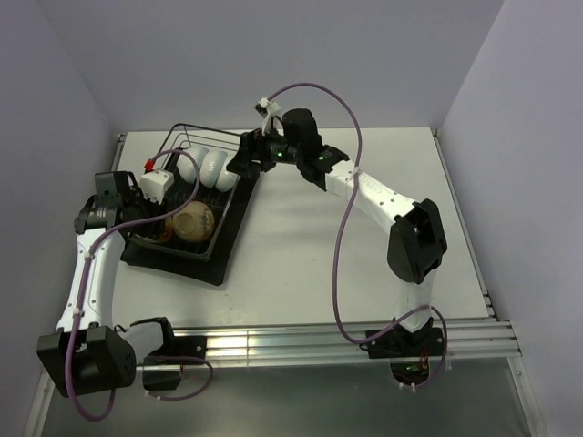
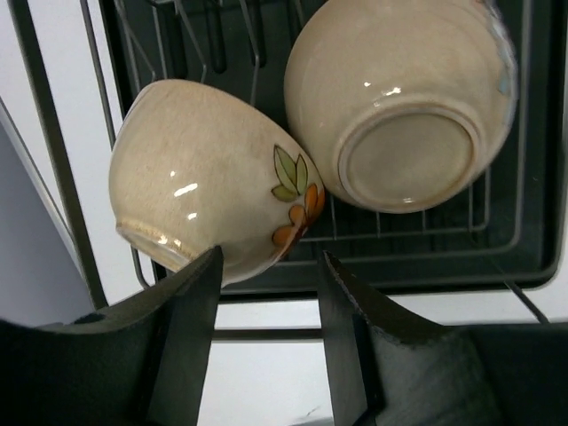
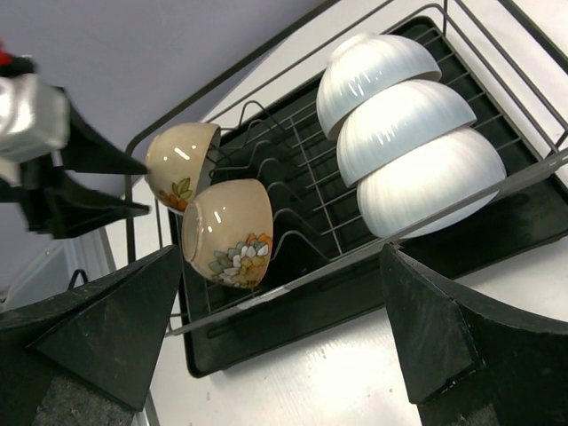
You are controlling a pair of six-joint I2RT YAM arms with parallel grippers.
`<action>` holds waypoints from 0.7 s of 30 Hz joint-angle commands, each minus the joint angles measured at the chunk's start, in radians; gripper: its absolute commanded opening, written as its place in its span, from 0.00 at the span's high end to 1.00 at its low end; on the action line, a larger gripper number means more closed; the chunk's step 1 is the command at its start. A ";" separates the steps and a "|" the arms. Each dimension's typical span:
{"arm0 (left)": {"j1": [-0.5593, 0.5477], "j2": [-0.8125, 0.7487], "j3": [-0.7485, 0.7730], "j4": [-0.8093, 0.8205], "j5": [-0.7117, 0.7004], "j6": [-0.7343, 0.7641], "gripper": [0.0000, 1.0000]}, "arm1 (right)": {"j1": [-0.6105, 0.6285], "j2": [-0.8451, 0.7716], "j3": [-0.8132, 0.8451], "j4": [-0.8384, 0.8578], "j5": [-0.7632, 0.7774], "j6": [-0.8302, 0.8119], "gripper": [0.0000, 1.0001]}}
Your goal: Load the bowls into the dish rack
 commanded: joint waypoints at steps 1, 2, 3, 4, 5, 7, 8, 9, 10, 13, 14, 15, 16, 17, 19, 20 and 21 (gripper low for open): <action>-0.045 0.019 -0.039 0.110 -0.110 -0.083 0.48 | -0.009 -0.076 -0.026 0.031 -0.043 0.012 0.00; -0.070 0.023 -0.049 0.123 -0.133 -0.095 0.48 | -0.009 -0.077 -0.031 0.031 -0.047 0.011 0.00; -0.084 0.029 -0.060 0.157 -0.156 -0.103 0.49 | -0.009 -0.079 -0.037 0.027 -0.046 0.008 0.00; -0.094 0.029 -0.080 0.169 -0.191 -0.109 0.50 | -0.009 -0.080 -0.045 0.024 -0.044 0.003 0.00; -0.111 0.036 -0.089 0.185 -0.210 -0.126 0.50 | -0.009 -0.082 -0.049 0.023 -0.043 0.000 0.00; -0.122 0.042 -0.106 0.215 -0.216 -0.141 0.51 | -0.010 -0.085 -0.063 0.021 -0.043 -0.003 0.00; -0.130 0.043 -0.115 0.222 -0.245 -0.150 0.51 | -0.009 -0.086 -0.066 0.020 -0.043 -0.007 0.00; -0.131 0.046 -0.120 0.226 -0.248 -0.156 0.51 | -0.009 -0.088 -0.069 0.018 -0.043 -0.010 0.00; -0.136 0.049 -0.125 0.228 -0.248 -0.159 0.52 | -0.009 -0.089 -0.075 0.018 -0.041 -0.012 0.00; -0.139 0.051 -0.137 0.223 -0.230 -0.175 0.52 | -0.010 -0.088 -0.076 0.006 -0.041 -0.021 0.00; -0.139 0.052 -0.140 0.223 -0.230 -0.175 0.52 | -0.009 -0.088 -0.074 0.000 -0.040 -0.023 0.00; -0.168 0.052 -0.143 0.223 -0.230 -0.173 0.52 | -0.009 -0.089 -0.076 0.000 -0.040 -0.026 0.00; -0.171 0.054 -0.151 0.223 -0.230 -0.178 0.52 | -0.009 -0.088 -0.079 0.000 -0.038 -0.027 0.00; -0.180 0.056 -0.155 0.226 -0.230 -0.178 0.52 | -0.009 -0.091 -0.079 0.001 -0.038 -0.027 0.00; -0.191 0.057 -0.171 0.235 -0.234 -0.184 0.52 | -0.009 -0.093 -0.080 -0.003 -0.035 -0.029 0.00; -0.202 0.057 -0.175 0.240 -0.236 -0.186 0.52 | -0.009 -0.093 -0.082 -0.005 -0.035 -0.029 0.00; -0.208 0.063 -0.178 0.243 -0.241 -0.190 0.52 | -0.009 -0.094 -0.083 -0.005 -0.034 -0.032 0.00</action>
